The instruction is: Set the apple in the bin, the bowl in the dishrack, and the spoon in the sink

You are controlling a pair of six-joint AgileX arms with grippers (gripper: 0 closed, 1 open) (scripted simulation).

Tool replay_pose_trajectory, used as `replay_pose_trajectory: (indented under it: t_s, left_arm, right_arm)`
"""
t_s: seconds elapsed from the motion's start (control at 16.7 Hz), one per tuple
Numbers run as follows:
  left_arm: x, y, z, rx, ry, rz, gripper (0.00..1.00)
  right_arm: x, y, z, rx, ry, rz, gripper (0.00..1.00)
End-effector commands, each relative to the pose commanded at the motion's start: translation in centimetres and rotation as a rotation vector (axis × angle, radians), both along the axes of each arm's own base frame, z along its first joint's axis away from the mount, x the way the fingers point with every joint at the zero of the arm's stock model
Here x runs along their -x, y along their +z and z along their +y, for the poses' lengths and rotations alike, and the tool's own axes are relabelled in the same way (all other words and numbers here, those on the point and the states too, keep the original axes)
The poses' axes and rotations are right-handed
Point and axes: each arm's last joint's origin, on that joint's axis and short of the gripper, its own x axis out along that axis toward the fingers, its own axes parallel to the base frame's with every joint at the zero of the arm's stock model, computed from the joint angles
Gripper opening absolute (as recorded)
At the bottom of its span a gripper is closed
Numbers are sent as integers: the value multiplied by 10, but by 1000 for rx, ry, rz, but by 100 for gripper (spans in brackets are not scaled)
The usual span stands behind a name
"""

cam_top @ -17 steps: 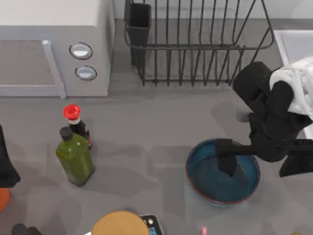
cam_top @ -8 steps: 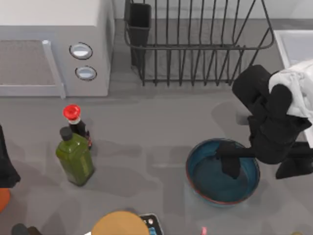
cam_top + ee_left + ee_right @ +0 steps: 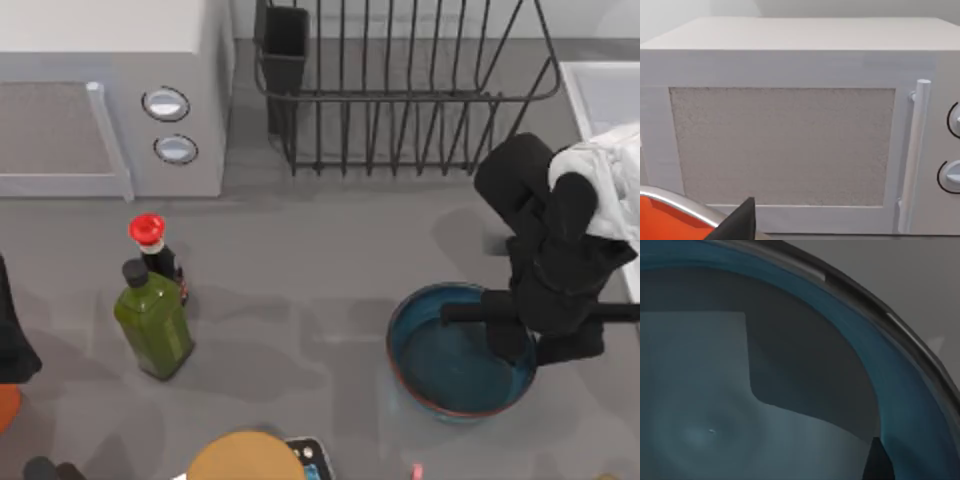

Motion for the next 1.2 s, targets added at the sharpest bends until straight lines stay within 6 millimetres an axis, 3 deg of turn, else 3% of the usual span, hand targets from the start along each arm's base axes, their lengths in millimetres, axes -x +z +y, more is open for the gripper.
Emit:
replay_pose_trajectory:
  t_s: [0.12,0.72,0.9,1.2]
  left_arm:
    - [0,0,0,0,0,0,100]
    - [0,0,0,0,0,0,100]
    - [0,0,0,0,0,0,100]
    - [0,0,0,0,0,0,100]
  right_arm:
    - [0,0,0,0,0,0,0]
    - [-1,4,2,-1,0,-1,0]
    - [-4,28,5,-1,-1,1,0]
    - [-1,87,3,5,-1,9,0]
